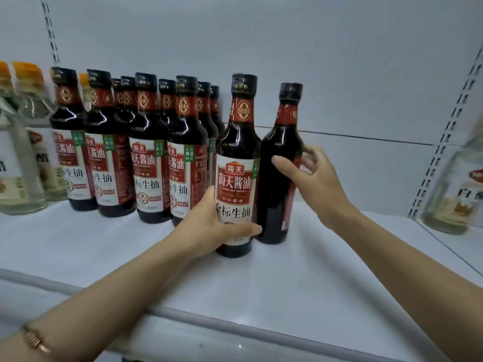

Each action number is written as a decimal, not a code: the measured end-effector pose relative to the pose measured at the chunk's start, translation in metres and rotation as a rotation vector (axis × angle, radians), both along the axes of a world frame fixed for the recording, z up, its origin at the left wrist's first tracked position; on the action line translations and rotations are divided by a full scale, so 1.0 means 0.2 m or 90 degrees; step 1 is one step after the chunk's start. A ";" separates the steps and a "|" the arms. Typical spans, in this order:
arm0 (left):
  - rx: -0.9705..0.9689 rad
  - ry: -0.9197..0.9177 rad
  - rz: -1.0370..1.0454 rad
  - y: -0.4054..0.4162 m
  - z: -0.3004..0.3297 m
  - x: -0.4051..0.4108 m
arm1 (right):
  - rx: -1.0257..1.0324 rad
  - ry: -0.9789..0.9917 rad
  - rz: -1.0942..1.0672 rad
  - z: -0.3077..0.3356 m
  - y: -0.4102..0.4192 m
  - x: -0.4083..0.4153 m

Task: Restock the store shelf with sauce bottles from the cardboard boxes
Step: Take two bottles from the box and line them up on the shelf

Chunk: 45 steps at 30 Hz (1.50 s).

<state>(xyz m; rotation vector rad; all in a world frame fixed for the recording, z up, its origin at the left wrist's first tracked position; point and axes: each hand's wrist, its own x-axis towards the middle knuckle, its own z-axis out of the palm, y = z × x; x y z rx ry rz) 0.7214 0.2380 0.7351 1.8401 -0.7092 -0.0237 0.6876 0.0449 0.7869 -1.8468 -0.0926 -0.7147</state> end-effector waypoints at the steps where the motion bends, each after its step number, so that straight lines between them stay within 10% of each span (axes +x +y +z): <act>1: 0.007 0.000 0.009 0.00 -0.01 0.01 | 0.022 0.023 0.040 0.00 -0.02 0.01; 9: -0.024 -0.011 0.104 -0.05 -0.05 0.02 | -0.232 0.170 -0.044 -0.18 0.03 0.04; 45: 0.038 -0.010 0.161 -0.10 -0.03 0.11 | -0.199 0.248 -0.019 -0.26 -0.01 0.32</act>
